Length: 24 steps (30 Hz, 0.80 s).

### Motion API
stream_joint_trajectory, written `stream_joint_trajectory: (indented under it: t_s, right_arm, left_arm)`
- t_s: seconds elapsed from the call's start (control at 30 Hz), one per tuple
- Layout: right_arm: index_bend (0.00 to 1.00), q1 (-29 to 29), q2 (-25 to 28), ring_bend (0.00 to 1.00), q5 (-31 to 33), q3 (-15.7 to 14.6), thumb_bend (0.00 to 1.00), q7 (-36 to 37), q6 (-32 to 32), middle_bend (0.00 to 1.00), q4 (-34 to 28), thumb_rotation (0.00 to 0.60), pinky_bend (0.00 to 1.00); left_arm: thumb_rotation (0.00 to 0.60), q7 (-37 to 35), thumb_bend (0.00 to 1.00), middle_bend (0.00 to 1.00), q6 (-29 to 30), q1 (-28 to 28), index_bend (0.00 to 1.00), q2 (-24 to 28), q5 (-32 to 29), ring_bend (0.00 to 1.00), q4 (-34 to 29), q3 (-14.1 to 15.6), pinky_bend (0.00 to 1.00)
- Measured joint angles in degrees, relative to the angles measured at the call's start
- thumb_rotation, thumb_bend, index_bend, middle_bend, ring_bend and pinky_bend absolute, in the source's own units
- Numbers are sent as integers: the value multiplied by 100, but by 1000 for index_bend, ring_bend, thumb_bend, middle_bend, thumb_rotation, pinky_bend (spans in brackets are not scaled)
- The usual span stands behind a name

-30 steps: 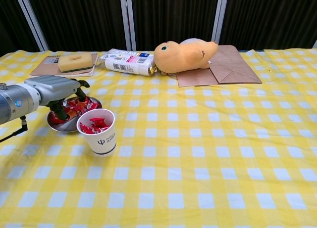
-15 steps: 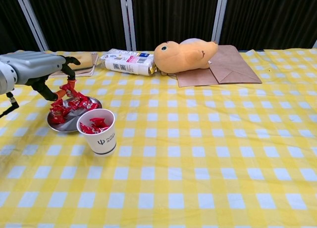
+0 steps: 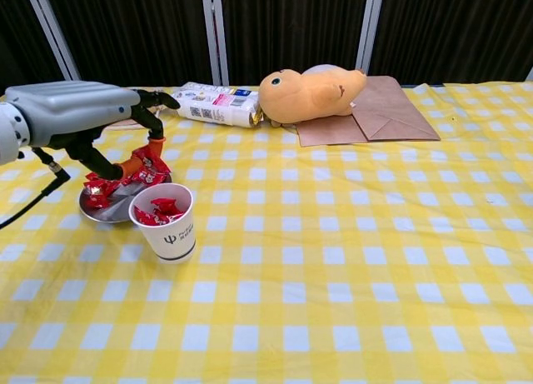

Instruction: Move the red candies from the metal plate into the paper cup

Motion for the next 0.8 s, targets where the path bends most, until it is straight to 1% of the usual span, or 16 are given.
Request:
stream_joint_trajectory:
  t_s: [0.27,0.33,0.47,0.53,0.8]
  right_arm:
    - [0,5,9,0,5,5,424,50,-4,0,4,600,0]
    - [0,3,15,0,-4,3,424,49,7,0,-6,600,0]
    - [0,3,12,0,3,7,424,55,6,0,-3,600,0]
    - [0,1,15,0,0,7,424,56,14,0,-6,600,0]
    - [0,1,9,0,-9,1,424,37,17,0,-7,600,0]
  left_arm:
    - [600,253,522,0,-120,-83,491,-119,-26,0,-220,113,0]
    - [600,308,493,0,-151,-101,489,-135,-53,0,-247,142,0]
    - [600,389,393,0,-195,-132,475,-129,-104,0,-291,179,0]
    - [600,398,359,0,-197,-139,469,-105,-139,0,-314,177,0]
    - [600,314,305,0,-127,-122,447,62,-188,0,-387,127,0]
